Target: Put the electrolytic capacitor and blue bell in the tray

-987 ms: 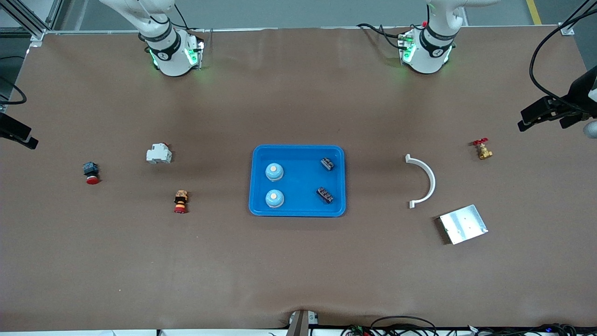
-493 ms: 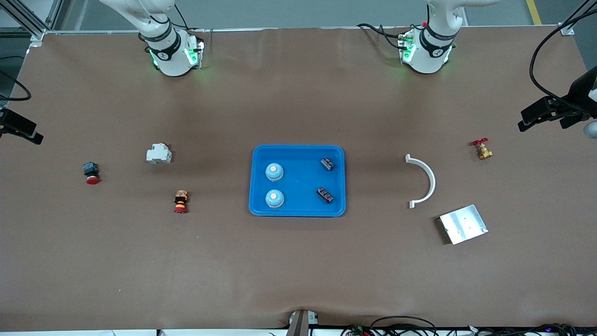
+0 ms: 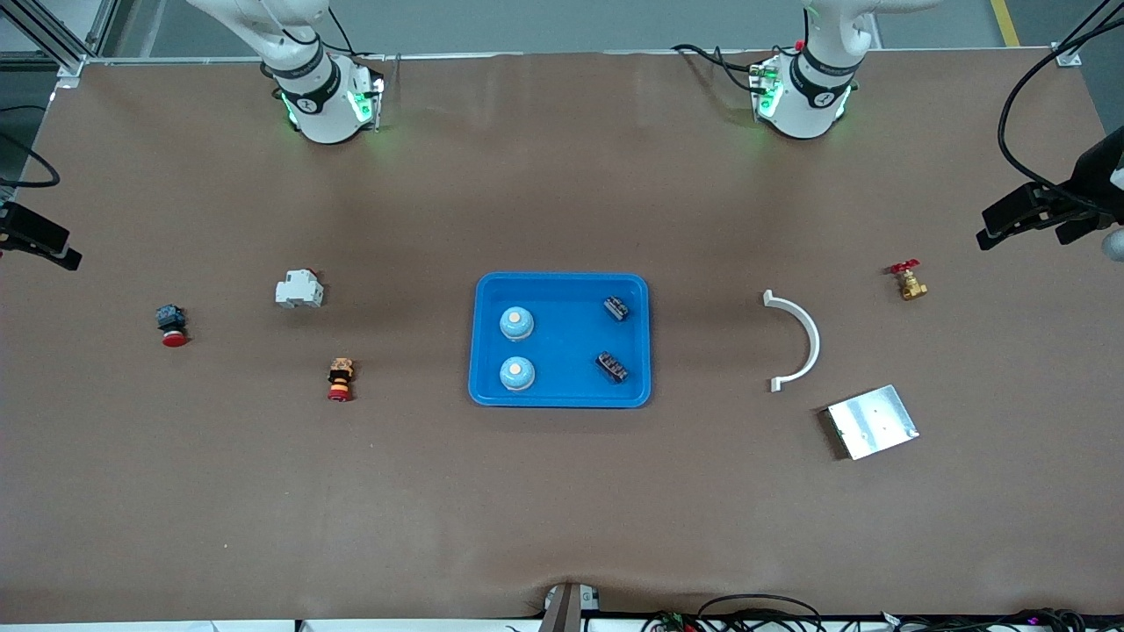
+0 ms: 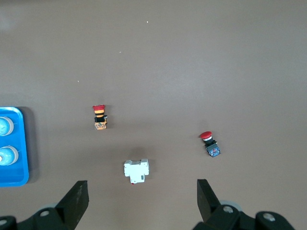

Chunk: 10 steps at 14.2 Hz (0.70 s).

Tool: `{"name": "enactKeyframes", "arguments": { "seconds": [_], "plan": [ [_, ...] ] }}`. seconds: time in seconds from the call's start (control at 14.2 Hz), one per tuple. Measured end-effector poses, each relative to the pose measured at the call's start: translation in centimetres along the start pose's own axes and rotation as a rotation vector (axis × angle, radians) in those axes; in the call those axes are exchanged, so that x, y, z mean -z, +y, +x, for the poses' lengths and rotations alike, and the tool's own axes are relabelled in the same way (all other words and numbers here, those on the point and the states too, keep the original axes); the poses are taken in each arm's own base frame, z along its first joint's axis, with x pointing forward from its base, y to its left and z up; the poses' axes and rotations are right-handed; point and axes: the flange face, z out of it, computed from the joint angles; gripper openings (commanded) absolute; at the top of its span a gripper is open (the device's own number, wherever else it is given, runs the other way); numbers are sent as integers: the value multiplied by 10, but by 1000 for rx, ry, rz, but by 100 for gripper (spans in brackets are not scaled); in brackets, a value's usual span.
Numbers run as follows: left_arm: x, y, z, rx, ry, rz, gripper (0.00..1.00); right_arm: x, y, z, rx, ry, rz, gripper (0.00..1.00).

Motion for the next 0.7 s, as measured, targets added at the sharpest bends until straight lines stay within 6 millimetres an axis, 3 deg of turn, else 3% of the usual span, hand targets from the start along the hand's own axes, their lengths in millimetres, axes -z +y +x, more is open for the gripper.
{"name": "enactKeyframes", "arguments": {
  "seconds": [0.42, 0.7],
  "plan": [
    [0, 0, 0, 0, 1, 0, 100, -7, 3, 4, -3, 27, -3, 100],
    [0, -1, 0, 1, 1, 0, 100, -8, 17, 3, -21, 23, -5, 100]
  ]
}}
